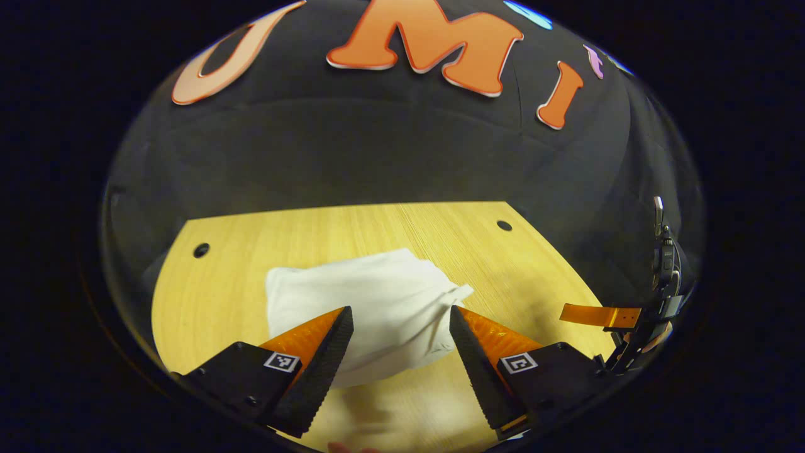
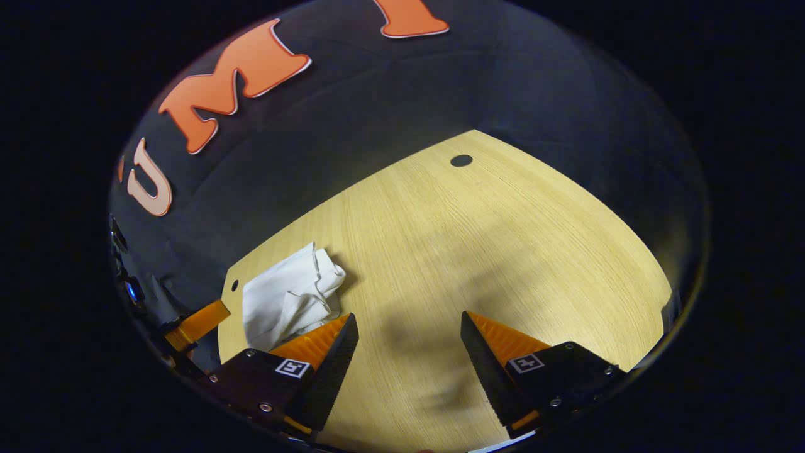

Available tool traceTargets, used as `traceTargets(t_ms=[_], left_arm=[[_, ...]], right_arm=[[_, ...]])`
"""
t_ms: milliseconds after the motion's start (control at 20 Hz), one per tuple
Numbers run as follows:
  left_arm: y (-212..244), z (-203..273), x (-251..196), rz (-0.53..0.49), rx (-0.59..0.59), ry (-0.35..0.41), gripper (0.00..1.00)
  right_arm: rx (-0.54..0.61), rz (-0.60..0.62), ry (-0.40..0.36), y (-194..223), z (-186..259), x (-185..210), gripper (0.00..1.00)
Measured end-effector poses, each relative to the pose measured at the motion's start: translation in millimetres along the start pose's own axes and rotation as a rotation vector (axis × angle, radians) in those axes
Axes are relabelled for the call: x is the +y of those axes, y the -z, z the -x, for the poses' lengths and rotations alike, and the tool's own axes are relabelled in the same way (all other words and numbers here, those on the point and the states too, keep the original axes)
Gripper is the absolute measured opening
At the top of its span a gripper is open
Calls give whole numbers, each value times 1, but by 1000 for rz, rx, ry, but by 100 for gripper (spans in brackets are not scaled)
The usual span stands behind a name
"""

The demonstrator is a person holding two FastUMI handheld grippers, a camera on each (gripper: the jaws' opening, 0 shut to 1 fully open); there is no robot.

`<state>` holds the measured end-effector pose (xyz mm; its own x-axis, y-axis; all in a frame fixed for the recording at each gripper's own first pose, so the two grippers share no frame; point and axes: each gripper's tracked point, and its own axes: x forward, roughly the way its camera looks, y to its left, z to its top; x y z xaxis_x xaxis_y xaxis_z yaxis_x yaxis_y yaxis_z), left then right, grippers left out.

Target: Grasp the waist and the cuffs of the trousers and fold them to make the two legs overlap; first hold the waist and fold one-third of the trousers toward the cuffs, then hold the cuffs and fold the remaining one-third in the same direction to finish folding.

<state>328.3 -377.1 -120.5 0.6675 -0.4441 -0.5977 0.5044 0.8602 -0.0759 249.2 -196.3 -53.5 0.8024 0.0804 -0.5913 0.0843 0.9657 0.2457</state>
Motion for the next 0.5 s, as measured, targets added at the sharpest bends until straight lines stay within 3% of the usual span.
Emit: traceTargets(t_ms=[200,500], left_arm=[[2,25,23,-3,-135,-123,99],[13,43,21,54,-367,-251,100]], right_arm=[[-106,124,-23,-28,18,34,98],[-350,264,-175,-78,69,115,98]])
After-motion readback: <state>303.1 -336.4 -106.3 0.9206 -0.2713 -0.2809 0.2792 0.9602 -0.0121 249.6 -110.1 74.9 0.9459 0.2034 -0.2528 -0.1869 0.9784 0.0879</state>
